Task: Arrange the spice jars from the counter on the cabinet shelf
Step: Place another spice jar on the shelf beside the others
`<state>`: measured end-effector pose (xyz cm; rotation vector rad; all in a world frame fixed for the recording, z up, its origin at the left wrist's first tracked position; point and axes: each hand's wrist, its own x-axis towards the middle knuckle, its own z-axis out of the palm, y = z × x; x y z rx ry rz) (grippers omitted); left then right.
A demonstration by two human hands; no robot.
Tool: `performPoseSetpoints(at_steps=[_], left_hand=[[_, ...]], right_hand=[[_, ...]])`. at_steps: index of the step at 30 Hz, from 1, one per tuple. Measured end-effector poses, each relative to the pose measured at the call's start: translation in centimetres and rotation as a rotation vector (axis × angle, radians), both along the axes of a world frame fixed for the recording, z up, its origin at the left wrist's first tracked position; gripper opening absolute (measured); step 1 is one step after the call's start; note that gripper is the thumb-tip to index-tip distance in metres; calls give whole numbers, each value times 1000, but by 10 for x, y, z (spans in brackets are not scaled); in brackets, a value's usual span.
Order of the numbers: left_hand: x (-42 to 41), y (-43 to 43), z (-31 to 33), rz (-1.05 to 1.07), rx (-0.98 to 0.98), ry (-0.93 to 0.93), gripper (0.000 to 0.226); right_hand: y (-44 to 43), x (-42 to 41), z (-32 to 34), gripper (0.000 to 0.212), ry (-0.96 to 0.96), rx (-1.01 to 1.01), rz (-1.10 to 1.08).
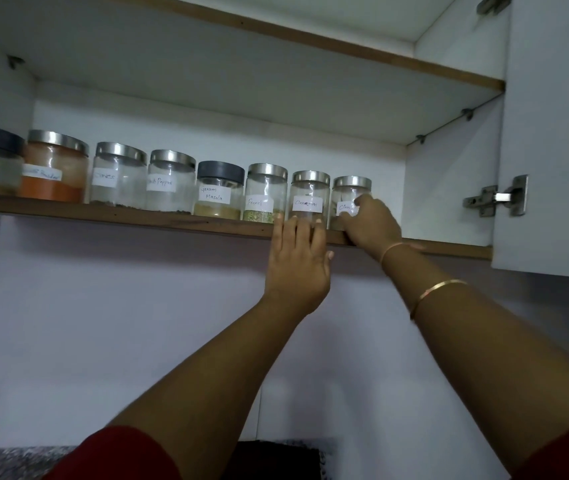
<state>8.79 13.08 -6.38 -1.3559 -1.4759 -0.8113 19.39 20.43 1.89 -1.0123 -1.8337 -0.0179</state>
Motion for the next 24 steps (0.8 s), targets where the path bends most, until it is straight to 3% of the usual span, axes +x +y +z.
performPoseSetpoints(at_steps=[6, 8, 13, 17, 24], left_hand=[[-4, -15, -6, -35, -137, 4, 59], [-7, -22, -17, -87, -150, -13, 59], [-39, -45, -72, -200, -181, -3, 56], [-92, -76, -133, -92, -284, 3, 51], [-158, -149, -241, 26, -527, -111, 60]], right_hand=[[-30, -13, -64, 24, 55, 393, 20], [-36, -15, -86, 31, 76, 437, 36], [-58, -32, -142, 41, 76, 413, 79], [-83, -55, -195, 39, 10, 374, 156], [-139, -101, -312, 37, -58, 62, 260]])
